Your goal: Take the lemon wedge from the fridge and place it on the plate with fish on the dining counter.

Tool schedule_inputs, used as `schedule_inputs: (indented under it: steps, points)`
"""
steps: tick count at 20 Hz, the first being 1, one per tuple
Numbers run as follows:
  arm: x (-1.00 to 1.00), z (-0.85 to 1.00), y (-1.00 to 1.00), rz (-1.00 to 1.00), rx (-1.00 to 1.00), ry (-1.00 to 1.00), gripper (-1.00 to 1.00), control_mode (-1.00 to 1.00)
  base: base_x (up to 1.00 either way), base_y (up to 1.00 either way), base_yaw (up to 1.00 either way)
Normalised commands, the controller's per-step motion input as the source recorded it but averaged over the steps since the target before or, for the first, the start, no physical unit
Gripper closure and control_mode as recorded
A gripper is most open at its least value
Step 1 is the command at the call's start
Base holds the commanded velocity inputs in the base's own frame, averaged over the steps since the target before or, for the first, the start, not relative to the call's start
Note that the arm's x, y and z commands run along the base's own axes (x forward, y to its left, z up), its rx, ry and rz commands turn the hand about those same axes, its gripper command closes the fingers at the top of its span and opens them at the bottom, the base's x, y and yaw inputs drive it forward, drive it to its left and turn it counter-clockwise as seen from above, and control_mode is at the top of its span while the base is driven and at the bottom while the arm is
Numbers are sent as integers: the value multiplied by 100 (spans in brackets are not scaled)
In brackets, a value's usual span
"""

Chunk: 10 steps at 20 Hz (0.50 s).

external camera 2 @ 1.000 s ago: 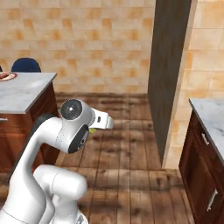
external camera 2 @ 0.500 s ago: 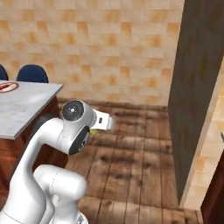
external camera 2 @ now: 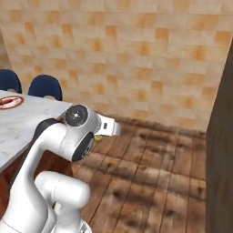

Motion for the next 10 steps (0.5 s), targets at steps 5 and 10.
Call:
schedule_inputs:
  steps: [5,10]
  points:
    - [0,0,0,0,0,0,100,100,100,-18,57]
    - [0,0,0,0,0,0,100,100,88,-24,66]
